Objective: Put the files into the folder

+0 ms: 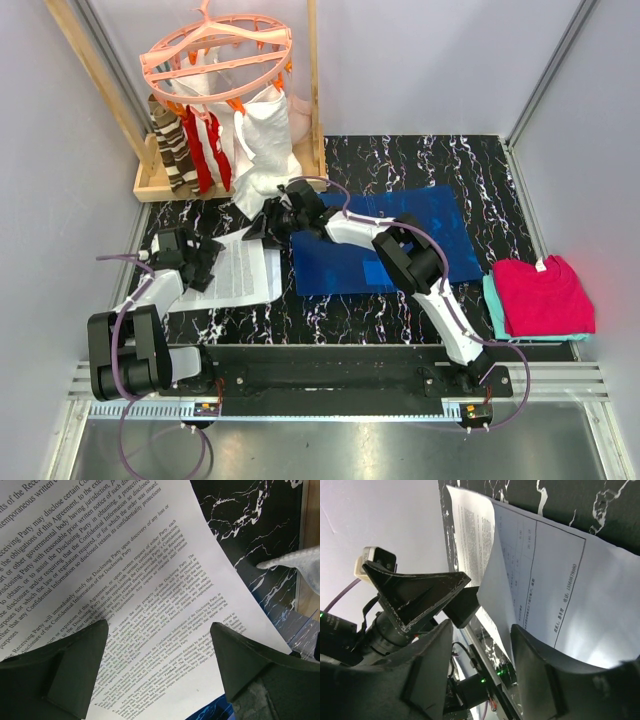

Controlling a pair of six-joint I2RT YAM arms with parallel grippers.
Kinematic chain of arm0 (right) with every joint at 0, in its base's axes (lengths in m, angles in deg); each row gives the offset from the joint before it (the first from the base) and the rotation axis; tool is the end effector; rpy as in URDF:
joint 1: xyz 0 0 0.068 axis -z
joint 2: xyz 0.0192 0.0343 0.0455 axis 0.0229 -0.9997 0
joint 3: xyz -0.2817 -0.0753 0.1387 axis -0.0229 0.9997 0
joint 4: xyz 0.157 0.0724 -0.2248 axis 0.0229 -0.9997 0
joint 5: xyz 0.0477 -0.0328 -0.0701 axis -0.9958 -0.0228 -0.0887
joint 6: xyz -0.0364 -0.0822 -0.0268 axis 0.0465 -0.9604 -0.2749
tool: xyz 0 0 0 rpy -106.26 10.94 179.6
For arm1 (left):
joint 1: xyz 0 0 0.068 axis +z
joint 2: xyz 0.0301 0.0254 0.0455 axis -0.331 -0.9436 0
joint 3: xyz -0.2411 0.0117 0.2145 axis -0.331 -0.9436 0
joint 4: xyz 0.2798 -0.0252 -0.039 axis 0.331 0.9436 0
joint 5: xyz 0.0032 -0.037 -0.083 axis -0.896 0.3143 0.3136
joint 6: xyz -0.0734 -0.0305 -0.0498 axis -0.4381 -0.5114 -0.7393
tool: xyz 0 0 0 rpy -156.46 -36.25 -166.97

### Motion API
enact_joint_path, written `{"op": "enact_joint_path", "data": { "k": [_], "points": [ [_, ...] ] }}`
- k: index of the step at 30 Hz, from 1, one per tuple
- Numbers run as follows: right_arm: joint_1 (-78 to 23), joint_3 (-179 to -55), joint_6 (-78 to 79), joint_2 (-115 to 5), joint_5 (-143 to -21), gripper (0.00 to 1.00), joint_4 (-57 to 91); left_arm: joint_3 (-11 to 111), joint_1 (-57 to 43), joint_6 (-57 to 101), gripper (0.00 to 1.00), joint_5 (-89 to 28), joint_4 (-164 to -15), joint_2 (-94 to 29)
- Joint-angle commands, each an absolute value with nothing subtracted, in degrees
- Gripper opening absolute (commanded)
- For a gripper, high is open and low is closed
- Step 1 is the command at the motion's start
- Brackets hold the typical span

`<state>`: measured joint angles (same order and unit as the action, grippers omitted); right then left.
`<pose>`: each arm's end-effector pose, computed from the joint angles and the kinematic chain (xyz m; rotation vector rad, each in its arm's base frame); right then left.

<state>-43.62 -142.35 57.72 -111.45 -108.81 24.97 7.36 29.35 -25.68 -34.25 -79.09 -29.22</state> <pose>0.4117 0.4789 0.1454 -0.0448 2.5122 1.6336 0.2577 0.0388 0.1529 -1.4027 2.0902 -0.4637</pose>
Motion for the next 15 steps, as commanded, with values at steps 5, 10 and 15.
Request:
{"op": "enact_joint_path", "data": {
  "k": [5, 10, 15],
  "points": [
    [-44.13, -147.37, 48.50, -111.46, -104.48, 0.45, 22.19, 7.70, 28.91, -23.02, 0.92, -33.86, -80.94, -26.43],
    [-45.09, -150.98, 42.53, -112.34, -102.90, 0.22, 17.97, 8.31, 28.38, -20.13, 0.91, -33.60, -80.51, -23.88],
    [-46.59, -157.81, 35.60, -111.56, -100.18, 0.00, 8.16, 10.85, 27.60, -16.35, 0.91, -33.51, -79.54, -19.05]
  ]
}}
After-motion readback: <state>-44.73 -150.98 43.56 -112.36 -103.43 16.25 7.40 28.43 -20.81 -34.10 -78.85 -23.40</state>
